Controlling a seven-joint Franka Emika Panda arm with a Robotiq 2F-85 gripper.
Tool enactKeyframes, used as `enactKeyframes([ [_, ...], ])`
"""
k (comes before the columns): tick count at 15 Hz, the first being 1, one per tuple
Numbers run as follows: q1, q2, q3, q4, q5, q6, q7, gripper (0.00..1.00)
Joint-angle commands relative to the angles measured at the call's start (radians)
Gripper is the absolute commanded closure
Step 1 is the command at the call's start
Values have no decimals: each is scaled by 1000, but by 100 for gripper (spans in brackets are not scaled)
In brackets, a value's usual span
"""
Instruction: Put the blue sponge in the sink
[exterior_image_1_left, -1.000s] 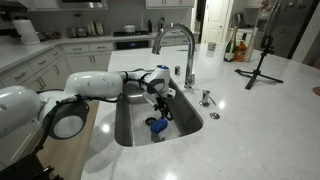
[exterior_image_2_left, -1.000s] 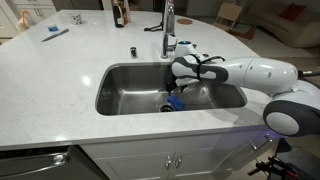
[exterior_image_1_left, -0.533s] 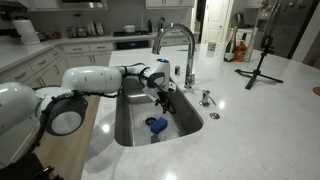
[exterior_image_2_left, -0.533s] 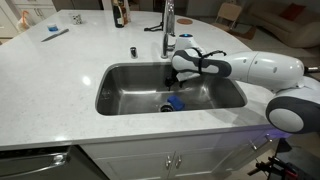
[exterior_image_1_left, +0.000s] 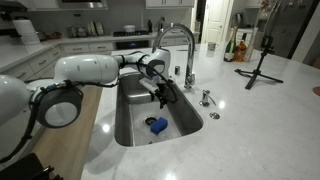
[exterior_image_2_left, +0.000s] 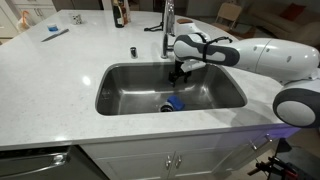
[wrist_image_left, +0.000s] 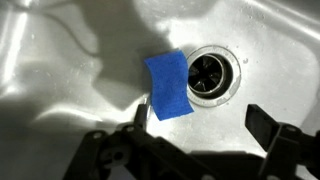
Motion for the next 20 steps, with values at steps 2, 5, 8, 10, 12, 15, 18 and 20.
enactKeyframes([
  [2,21,-101,-23,-72,-38,-180,9,0],
  [5,28,-125,-22,-70,-59,-266,3,0],
  [8,39,-143,-21,-67,-77,-332,3,0],
  [10,48,-151,-22,-65,-89,-349,5,0],
  [12,55,-155,-20,-62,-99,-338,0,0],
  [15,34,-107,-7,-1,-79,-328,0,0],
  [18,34,-108,-7,-2,-80,-328,0,0],
  [20,34,-109,-7,-2,-80,-328,0,0],
])
